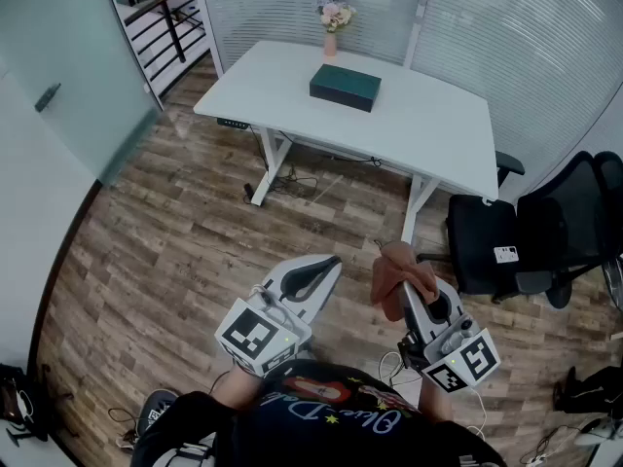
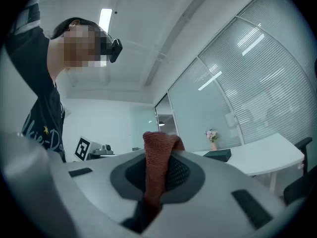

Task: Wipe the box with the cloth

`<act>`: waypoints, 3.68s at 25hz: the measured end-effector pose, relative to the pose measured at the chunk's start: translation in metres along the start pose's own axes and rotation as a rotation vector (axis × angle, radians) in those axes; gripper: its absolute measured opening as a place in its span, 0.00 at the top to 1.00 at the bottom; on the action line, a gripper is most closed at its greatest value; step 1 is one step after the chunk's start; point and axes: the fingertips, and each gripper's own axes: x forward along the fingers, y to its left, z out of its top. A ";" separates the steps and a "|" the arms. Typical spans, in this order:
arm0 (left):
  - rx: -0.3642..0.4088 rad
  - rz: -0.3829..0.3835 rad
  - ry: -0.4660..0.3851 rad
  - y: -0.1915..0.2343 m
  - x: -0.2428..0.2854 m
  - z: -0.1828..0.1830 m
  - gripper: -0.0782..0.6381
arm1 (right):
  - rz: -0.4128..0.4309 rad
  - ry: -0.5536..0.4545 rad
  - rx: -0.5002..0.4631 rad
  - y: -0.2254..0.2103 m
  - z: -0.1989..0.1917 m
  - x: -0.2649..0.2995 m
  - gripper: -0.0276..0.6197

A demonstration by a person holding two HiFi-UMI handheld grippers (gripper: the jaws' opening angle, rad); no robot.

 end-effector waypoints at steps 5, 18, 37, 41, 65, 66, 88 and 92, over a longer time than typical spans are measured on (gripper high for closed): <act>0.002 -0.008 -0.012 0.010 0.001 0.002 0.89 | -0.012 0.008 -0.008 -0.001 -0.001 0.009 0.91; -0.009 -0.024 0.015 0.061 -0.004 -0.011 0.89 | -0.094 -0.017 0.036 -0.007 -0.012 0.044 0.91; -0.048 -0.006 0.021 0.115 -0.031 -0.023 0.89 | -0.162 0.023 0.015 -0.009 -0.027 0.086 0.91; -0.067 0.037 0.039 0.123 -0.036 -0.032 0.89 | -0.157 0.038 0.039 -0.021 -0.035 0.093 0.91; -0.036 0.449 0.040 0.220 0.042 -0.005 0.89 | 0.223 0.041 0.122 -0.154 -0.035 0.236 0.91; -0.035 0.468 0.036 0.223 0.044 -0.004 0.89 | 0.240 0.041 0.124 -0.157 -0.035 0.240 0.91; 0.000 0.586 0.074 0.271 0.140 0.002 0.89 | 0.328 0.030 0.167 -0.270 -0.031 0.285 0.91; 0.000 0.548 0.089 0.274 0.163 0.002 0.89 | 0.275 -0.014 0.167 -0.296 -0.019 0.276 0.91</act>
